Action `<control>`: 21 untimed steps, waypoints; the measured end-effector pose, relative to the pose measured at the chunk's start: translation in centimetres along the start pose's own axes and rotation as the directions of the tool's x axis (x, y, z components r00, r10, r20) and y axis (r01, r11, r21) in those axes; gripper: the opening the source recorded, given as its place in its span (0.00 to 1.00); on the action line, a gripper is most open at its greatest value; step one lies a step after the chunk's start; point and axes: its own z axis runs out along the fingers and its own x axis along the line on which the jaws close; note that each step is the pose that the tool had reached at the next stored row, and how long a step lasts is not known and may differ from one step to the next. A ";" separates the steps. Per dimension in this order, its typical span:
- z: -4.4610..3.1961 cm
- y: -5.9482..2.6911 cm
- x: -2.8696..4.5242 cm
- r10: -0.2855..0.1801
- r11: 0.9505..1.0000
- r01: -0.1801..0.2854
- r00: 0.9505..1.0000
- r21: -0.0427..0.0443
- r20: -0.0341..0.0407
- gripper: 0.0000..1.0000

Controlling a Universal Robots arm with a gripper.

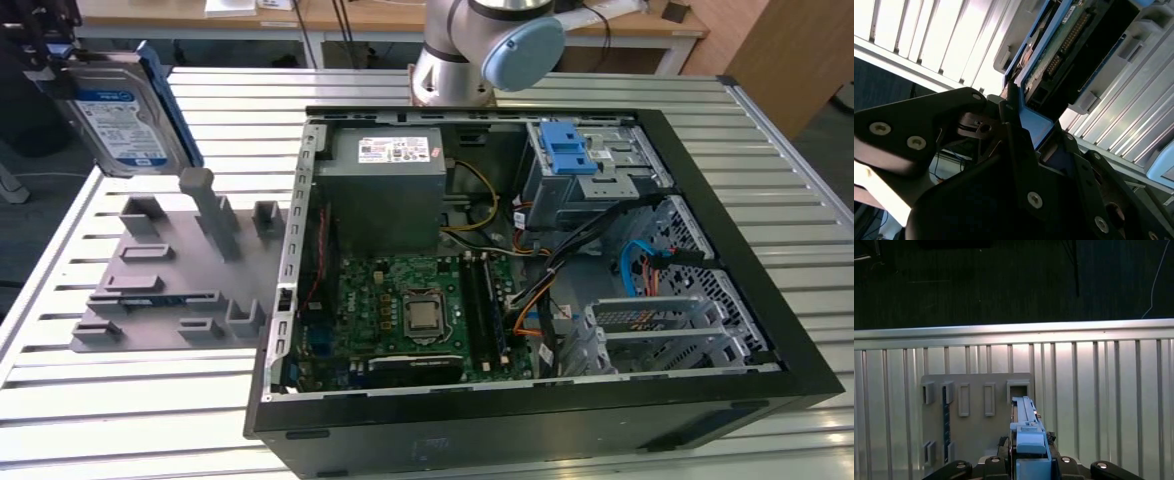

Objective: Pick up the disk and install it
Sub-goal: 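Pick up the disk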

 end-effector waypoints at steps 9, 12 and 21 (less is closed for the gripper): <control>-1.24 -0.03 0.01 0.000 1.000 0.000 1.000 0.000 0.000 0.37; -1.68 -0.04 0.01 0.000 1.000 0.000 1.000 0.000 0.000 0.37; -3.02 -0.08 0.01 0.000 1.000 0.000 1.000 0.000 0.000 0.37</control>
